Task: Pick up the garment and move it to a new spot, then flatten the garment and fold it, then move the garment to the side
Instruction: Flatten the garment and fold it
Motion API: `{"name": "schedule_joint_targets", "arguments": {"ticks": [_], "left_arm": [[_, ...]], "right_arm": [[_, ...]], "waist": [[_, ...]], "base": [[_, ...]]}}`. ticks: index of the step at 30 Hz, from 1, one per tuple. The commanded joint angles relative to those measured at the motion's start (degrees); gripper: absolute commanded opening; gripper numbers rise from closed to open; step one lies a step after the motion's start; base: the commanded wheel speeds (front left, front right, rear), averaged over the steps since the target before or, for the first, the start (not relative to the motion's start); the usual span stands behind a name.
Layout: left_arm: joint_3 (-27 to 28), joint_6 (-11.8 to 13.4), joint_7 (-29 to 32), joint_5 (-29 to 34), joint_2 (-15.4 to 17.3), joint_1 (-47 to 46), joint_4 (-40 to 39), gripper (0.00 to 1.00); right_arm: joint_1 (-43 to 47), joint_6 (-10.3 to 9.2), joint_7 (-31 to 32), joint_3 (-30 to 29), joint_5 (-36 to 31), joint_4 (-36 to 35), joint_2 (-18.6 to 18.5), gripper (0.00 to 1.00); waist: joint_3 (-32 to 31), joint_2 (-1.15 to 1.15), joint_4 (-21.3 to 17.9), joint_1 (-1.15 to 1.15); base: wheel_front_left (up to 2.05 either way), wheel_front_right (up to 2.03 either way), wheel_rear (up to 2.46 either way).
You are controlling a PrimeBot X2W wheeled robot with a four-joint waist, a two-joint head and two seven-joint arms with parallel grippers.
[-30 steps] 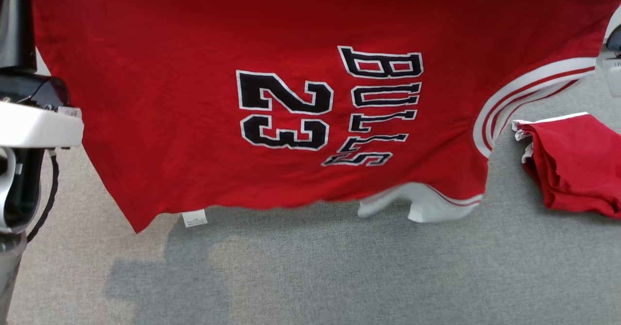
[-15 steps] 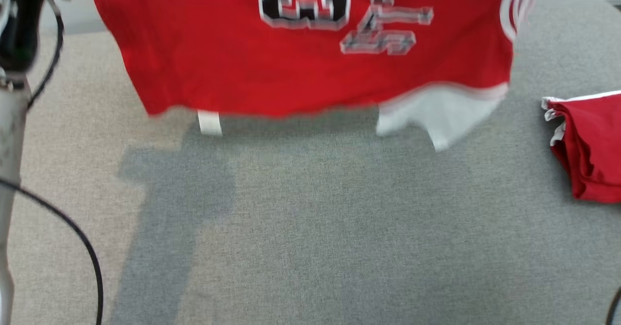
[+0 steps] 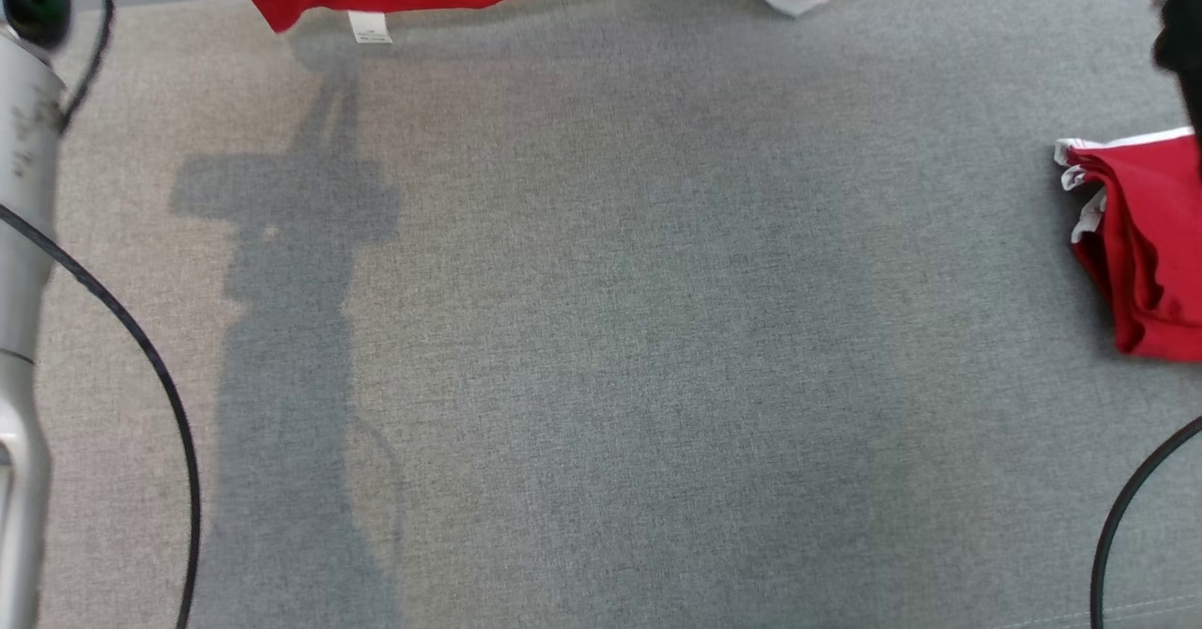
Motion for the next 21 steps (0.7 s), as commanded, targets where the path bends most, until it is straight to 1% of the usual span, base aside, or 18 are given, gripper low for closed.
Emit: {"name": "schedule_joint_targets", "arguments": {"ticks": [1, 2, 4, 6, 7, 9, 12, 15, 16, 18, 20, 21], "left_arm": [[-0.4, -0.7, -0.7, -0.5, -0.6, 0.7, 1.9, 0.00], [-0.3, -1.1, -1.2, -1.4, -1.4, 1.6, 3.5, 0.00], [-1.3, -1.7, -1.5, -1.7, -2.3, 3.9, 6.4, 0.00], [-1.2, -2.1, -2.7, -3.5, -3.6, 6.3, 8.6, 0.00], [-1.9, -2.3, -2.9, -3.2, -4.1, 7.6, 9.5, 0.00], [-1.6, -2.5, -4.0, -5.2, -5.4, 10.9, 11.0, 0.00], [-2.9, -2.6, -5.4, -6.0, -6.1, 15.5, 11.6, 0.00], [-3.7, -2.5, -6.4, -6.7, -6.1, 20.6, 10.7, 0.00], [-3.6, -2.5, -6.6, -6.7, -5.4, 22.3, 10.2, 0.00], [-3.2, -2.5, -6.9, -7.0, -5.1, 26.0, 9.0, 0.00], [-2.2, -2.5, -7.0, -6.6, -4.3, 29.8, 6.2, 0.00], [-1.4, -2.1, -6.9, -6.1, -3.6, 32.1, 4.4, 0.00]], "right_arm": [[1.9, -0.03, -0.4, 1.2, 1.3, 1.1, -0.2, 0.00], [2.9, -0.03, -0.3, 2.9, 1.5, 1.8, -0.4, 0.00], [5.2, -0.03, -0.4, 4.8, 3.8, 2.4, -0.8, 0.00], [7.9, -0.03, -0.5, 6.6, 6.0, 2.3, -1.4, 0.00], [9.5, -0.03, -0.5, 7.5, 7.1, 2.0, -1.9, 0.00], [13.3, -0.03, -0.6, 9.1, 9.8, 1.0, -2.6, 0.00], [19.3, -0.03, -0.6, 10.7, 14.0, -1.6, -3.5, 0.00], [26.2, -0.03, -0.6, 11.6, 17.4, -5.6, -4.5, 0.00], [28.8, -0.03, -0.6, 11.4, 18.7, -7.2, -4.6, 0.00], [33.8, -0.03, -0.6, 11.2, 19.6, -10.1, -5.4, 0.00], [39.2, -0.03, -0.6, 10.8, 20.8, -12.9, -5.6, 0.00], [41.6, -0.03, -0.6, 10.5, 21.1, -14.4, -6.0, 0.00]], "waist": [[1.0, 0.00, -0.1, 0.00], [1.4, 0.00, 0.1, 0.00], [2.2, 0.00, 0.3, 0.00], [2.7, 0.00, 0.4, 0.00], [3.0, 0.00, 0.6, 0.00], [3.3, 0.00, 0.7, 0.00], [3.5, 0.00, 0.7, 0.00], [3.2, 0.00, 0.5, 0.00], [3.0, 0.00, 0.3, 0.00], [2.3, 0.00, 0.2, 0.00], [1.3, 0.00, 0.3, 0.00], [0.8, 0.00, 0.4, 0.00]], "base": [[0.00, 0.00, 0.00], [0.00, 0.00, 0.00], [0.00, 0.00, 0.00], [0.00, 0.00, 0.00], [0.00, 0.00, 0.00], [0.00, 0.00, 0.00], [0.00, 0.00, 0.00], [0.00, 0.00, 0.00], [0.00, 0.00, 0.00], [0.00, 0.00, 0.00], [0.00, 0.00, 0.00], [0.00, 0.00, 0.00]]}}
